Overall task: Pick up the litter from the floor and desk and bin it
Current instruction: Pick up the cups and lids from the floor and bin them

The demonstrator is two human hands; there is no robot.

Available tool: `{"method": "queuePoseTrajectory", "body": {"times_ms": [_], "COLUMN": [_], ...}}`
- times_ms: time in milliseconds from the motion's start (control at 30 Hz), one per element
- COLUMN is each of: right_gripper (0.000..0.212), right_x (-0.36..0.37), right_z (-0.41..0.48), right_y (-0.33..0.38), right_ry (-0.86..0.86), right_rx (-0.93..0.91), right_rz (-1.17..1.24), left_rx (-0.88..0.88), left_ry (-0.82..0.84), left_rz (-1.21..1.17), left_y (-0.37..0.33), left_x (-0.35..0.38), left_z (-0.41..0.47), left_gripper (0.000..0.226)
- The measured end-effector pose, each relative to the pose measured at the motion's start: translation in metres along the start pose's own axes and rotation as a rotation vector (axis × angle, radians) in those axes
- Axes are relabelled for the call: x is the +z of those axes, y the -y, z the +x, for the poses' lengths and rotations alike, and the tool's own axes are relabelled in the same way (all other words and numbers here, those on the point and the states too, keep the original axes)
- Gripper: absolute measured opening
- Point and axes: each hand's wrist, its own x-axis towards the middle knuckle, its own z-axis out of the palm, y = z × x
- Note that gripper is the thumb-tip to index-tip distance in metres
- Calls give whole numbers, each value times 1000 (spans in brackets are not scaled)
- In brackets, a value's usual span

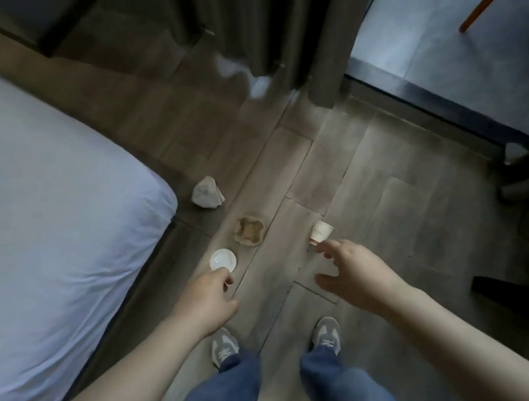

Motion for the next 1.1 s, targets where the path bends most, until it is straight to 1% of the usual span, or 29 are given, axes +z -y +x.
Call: {"method": "queuePoseTrajectory", "body": {"times_ms": [200,400,500,633,733,833,867,967,1000,1033,1100], "right_gripper": [52,53,51,50,49,51,52,53,53,53,53], "right_x": [85,181,226,276,304,317,317,318,317,317,318], "right_z": [121,223,269,318,339,345,341,328,324,323,324], "right_y": [-44,-81,-89,-86,-89,-100,-103,-112,-114,-116,-121], "right_ry": [4,46,72,46,50,63,79,97,104,107,104], "right_rx": [-122,-233,-320,-488,-560,-575,-564,-549,-545,-547,-554], "right_rz": [-99,-191,-299,-414,-478,-501,-488,-450,-439,-428,-427], "left_rx": [-60,-128,-119,-62,-45,-10,-4,-9,-21,-23,-12], "left_ry": [-48,-62,-77,-108,-151,-192,-189,-197,-200,-209,-221], "left_rz": [-14,33,74,164,155,170,187,259,279,294,340], "left_y": [51,135,174,229,256,265,264,261,259,259,261], "left_x": [81,153,182,227,259,274,276,280,280,280,282], "left_z": [115,210,253,306,328,329,326,325,325,326,330], "left_gripper": [37,43,47,50,53,67,65,47,44,47,62]}}
